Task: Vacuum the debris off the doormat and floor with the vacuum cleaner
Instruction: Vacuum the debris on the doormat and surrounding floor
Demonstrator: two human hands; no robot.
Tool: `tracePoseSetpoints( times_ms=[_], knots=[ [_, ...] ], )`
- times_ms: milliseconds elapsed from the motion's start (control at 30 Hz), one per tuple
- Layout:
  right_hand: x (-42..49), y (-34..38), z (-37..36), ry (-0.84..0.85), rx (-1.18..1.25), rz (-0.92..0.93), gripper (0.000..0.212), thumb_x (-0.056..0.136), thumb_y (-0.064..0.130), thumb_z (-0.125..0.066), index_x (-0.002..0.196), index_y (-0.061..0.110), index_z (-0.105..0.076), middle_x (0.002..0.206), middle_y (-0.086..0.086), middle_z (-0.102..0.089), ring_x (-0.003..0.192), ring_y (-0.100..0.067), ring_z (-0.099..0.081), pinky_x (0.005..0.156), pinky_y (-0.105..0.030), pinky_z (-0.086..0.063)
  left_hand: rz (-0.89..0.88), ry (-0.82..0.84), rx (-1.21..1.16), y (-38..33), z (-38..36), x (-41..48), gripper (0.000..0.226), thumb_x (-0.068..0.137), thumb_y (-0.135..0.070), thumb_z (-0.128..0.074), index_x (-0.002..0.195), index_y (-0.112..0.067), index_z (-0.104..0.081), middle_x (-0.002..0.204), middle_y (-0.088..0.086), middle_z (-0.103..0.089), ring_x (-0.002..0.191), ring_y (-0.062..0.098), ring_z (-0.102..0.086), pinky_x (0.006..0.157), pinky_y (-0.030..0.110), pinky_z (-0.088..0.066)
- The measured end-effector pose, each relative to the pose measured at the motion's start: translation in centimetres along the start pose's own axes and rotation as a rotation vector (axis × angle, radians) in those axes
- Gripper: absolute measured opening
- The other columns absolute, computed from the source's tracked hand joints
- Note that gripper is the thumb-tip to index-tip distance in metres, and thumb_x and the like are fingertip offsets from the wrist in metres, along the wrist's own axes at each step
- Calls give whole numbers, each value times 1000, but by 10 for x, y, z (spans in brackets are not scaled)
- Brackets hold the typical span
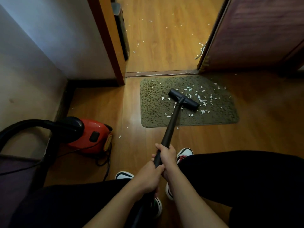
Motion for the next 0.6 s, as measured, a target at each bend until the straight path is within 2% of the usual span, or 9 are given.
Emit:
tracePoseSetpoints(
  times_ms=[200, 367, 500, 600],
  knots=[
    [12, 9, 5, -14, -6, 17, 15, 95, 4, -65, 98, 6, -51, 69, -11, -52, 37, -16, -55, 37, -23, -45, -5, 24, 15, -8, -4, 14, 19, 104, -31, -39, 108, -14, -45, 68, 8, -56, 43, 18, -52, 44, 28, -45],
    [2, 1, 4, -20, -3, -7, 15, 96, 5, -64, 104, 7, -52, 71, -11, -53, 40, -17, -57, 38, -24, -46, 7, 28, -9, 1, -3, 5, 17, 104, -32, -40, 107, -16, -45, 66, 7, -55, 45, 17, -52, 45, 29, -47],
    [-18, -12, 0, -20, -7, -27, 16, 96, 6, -64, 108, 7, -53, 73, -12, -56, 43, -18, -59, 40, -25, -48, 20, 45, -41, 14, 4, -13, 7, 104, -34, -40, 106, -27, -42, 63, 4, -56, 48, 16, -54, 45, 27, -48],
    [-38, -26, -5, -15, -35, -30, 22, 95, 7, -65, 114, 5, -54, 74, -15, -59, 40, -16, -60, 40, -25, -49, 43, 57, -68, 25, 10, -37, 14, 104, -34, -40, 109, -22, -46, 68, 6, -56, 49, 15, -54, 46, 28, -48]
  ],
)
Point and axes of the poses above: each hand's wrist, its own x-axis towards the middle knuckle, its own z-axis out of the back of the hand, y = z × x, the point moved 1 cm from there along x, towards the middle knuckle
